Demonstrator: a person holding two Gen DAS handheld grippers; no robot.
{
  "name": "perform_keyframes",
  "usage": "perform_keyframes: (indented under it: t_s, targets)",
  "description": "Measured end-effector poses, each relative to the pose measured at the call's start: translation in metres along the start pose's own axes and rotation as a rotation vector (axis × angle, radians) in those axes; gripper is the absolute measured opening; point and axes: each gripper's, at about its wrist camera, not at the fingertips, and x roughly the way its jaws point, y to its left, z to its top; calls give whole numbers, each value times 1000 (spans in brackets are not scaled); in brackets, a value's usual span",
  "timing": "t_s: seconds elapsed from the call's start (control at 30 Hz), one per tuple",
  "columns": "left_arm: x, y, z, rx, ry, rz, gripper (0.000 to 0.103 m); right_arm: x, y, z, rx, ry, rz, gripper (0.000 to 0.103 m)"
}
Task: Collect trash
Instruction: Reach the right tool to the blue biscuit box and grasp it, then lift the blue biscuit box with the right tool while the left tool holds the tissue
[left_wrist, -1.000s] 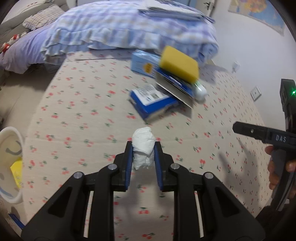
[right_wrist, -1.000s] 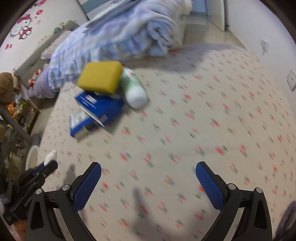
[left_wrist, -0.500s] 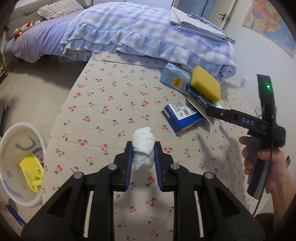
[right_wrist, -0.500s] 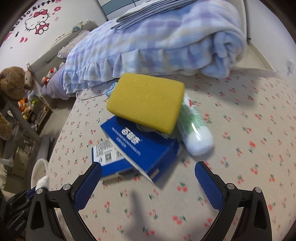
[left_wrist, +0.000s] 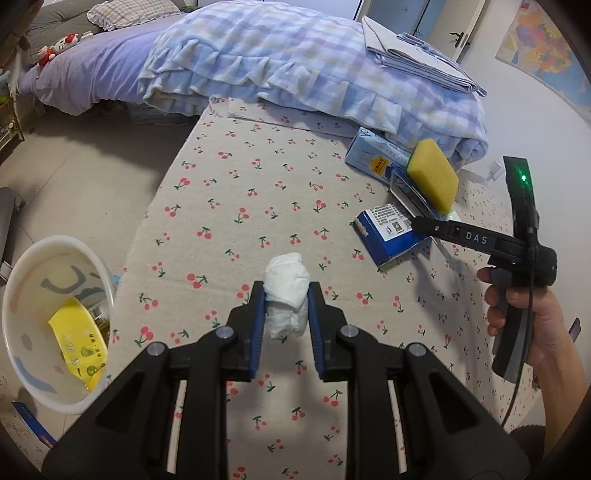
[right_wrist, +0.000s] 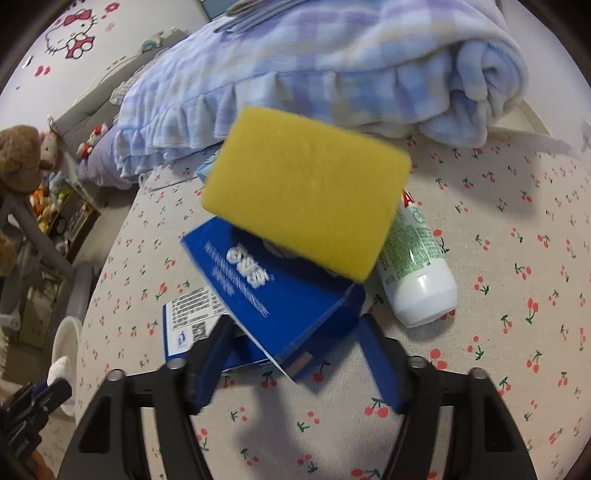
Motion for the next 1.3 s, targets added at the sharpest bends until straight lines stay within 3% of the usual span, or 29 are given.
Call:
perform_keyframes:
  t_s: [0.2, 0.87, 0.93, 1.13, 1.2, 1.27, 1.3]
  targets:
    - [-9, 2, -3, 1, -13, 2, 24, -14, 1, -8, -15, 32, -4, 56]
    - [-41, 25, -18, -50, -46, 29, 24, -96, 24, -63, -65, 65, 45, 55]
    - [-44, 29, -21, -57, -49, 33, 24, -101, 29, -67, -76, 66, 58, 31]
    - [-53, 44, -28, -79, -54, 51, 24, -103, 47, -77, -119, 73, 65, 31]
    - [-54, 51, -30, -94, -52, 57, 24, -104, 48, -78, -114, 65, 75, 33]
    - [-57, 57, -32, -111, -51, 57, 24, -103, 48, -76, -100, 58, 95, 56]
    - [-59, 60, -33, -116, -52, 56, 24, -102, 47, -75, -94, 53, 91, 76]
